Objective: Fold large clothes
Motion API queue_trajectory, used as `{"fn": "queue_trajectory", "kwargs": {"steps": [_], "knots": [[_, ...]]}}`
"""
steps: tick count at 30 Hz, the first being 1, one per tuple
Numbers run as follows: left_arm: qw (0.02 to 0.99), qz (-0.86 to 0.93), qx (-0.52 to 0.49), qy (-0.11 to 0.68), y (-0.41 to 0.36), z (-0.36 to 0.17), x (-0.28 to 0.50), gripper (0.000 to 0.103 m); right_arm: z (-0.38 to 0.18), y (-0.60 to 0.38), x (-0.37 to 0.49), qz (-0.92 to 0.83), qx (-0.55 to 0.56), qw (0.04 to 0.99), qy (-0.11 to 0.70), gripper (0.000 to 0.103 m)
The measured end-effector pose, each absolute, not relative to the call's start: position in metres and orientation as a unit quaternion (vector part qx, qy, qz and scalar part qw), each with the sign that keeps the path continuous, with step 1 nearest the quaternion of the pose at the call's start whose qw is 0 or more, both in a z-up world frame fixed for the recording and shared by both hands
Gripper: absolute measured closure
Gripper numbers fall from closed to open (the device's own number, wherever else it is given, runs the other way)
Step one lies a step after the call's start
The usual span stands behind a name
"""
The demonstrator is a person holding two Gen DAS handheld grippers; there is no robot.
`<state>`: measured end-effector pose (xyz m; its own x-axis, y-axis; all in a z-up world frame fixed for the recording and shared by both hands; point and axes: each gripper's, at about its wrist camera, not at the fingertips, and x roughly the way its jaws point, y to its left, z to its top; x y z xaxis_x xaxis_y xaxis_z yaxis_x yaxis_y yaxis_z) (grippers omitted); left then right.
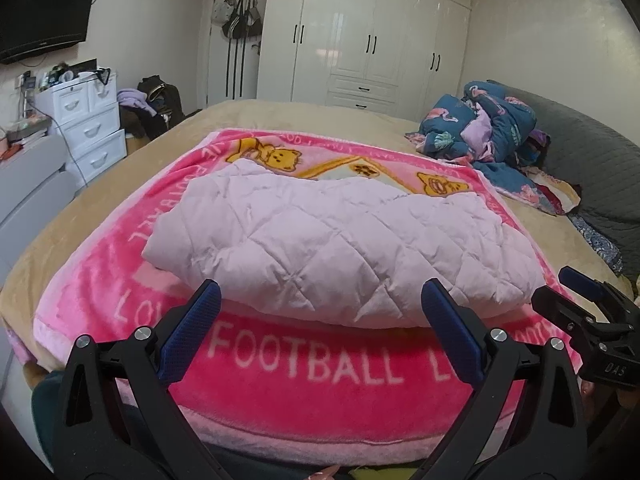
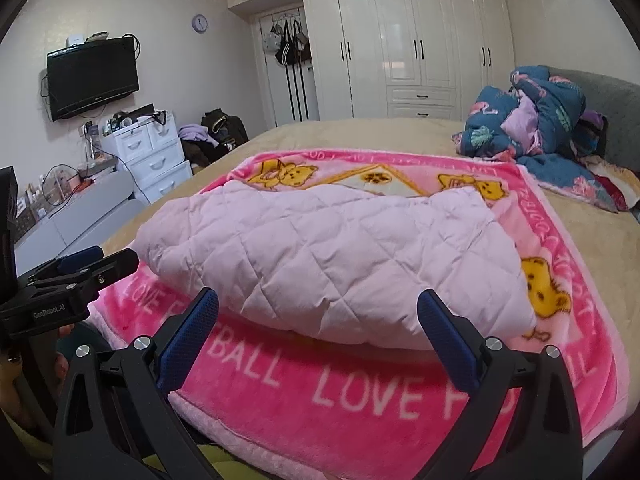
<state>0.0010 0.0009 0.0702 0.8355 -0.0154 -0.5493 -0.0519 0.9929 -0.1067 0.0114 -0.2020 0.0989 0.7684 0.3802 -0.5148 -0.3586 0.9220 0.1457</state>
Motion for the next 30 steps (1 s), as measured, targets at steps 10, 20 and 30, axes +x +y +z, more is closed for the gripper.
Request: {"fn": "queue_trajectory", "kwargs": {"steps": [10,20,30], "knots": [[0.956,0.013,-0.056,0.286,0.0009,0.0708,-0.0006,0.009,0.0998,-0.2003,0.0093,0.201,0.020,0.939,0.278,0.004],[0.955,0.012,-0.058,0.290,0.0014,0.0712,-0.0010,0.009,0.0994,-0.2004,0.0097,0.200,0.020,0.939,0.279,0.004],[0.954,0.017,-0.056,0.294,0.0045,0.0694,-0.0015,0.009,0.0968,-0.1986,0.0099,0.199,0.025,0.937,0.284,0.004]]}}
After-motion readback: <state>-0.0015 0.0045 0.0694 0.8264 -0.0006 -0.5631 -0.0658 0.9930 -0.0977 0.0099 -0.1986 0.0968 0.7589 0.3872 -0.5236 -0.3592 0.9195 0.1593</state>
